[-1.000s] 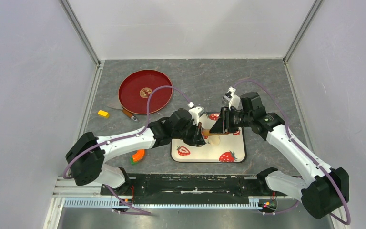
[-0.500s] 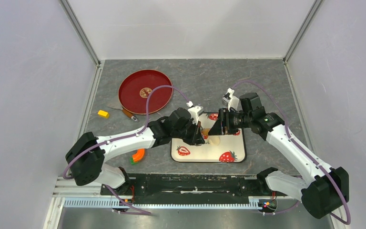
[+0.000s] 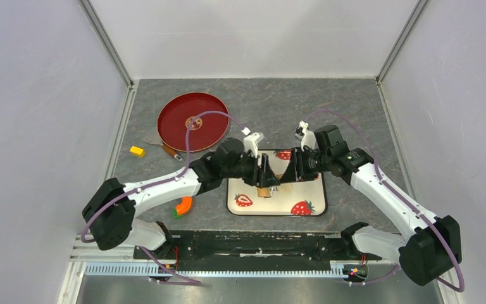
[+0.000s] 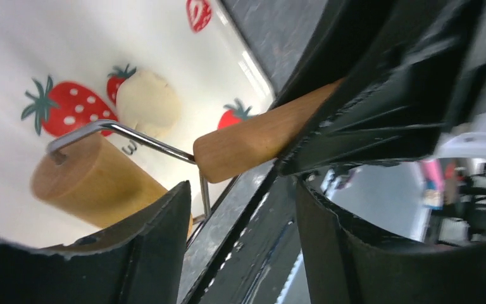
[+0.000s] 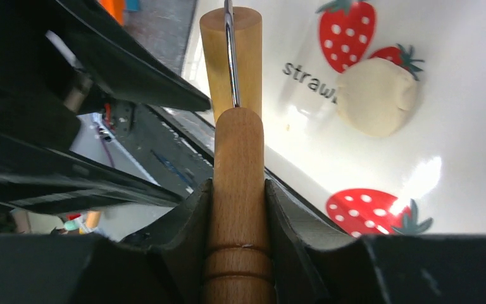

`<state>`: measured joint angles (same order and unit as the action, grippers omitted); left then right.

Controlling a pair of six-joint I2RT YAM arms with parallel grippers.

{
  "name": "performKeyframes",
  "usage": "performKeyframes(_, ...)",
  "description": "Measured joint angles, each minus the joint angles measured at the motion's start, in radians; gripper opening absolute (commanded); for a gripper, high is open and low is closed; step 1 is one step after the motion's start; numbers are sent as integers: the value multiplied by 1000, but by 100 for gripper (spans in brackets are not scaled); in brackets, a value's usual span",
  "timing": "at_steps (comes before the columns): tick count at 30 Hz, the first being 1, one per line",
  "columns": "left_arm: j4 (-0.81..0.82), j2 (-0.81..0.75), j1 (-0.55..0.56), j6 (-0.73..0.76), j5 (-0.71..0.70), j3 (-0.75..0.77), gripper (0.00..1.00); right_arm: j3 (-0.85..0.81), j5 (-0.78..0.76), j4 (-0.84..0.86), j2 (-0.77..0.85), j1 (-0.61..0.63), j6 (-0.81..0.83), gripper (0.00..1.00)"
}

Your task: Roll out the dumpling wrappers from the dough

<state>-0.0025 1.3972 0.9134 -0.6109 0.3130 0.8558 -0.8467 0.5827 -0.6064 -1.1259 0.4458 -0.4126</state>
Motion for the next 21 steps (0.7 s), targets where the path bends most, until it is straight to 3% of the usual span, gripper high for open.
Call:
performKeyframes(6, 383, -43, -221, -244, 202, -211, 67, -31, -125, -79, -34, 1, 44, 0)
performKeyframes(9, 406, -62, -332, -302, 249, -285, 67, -85, -174, -123, -49, -1, 65, 0)
performKeyframes(12, 245, -110, -411, -275, 236, -280, 68, -169, -219, -167, -65, -5, 83, 0)
performKeyframes(16, -95, -117, -441, -145, 106, -166, 68, -255, -265, -197, -72, -11, 101, 0)
performKeyframes(21, -294, -18, -441, -45, 0, -94, 63, -273, -298, -225, -72, -12, 118, 0)
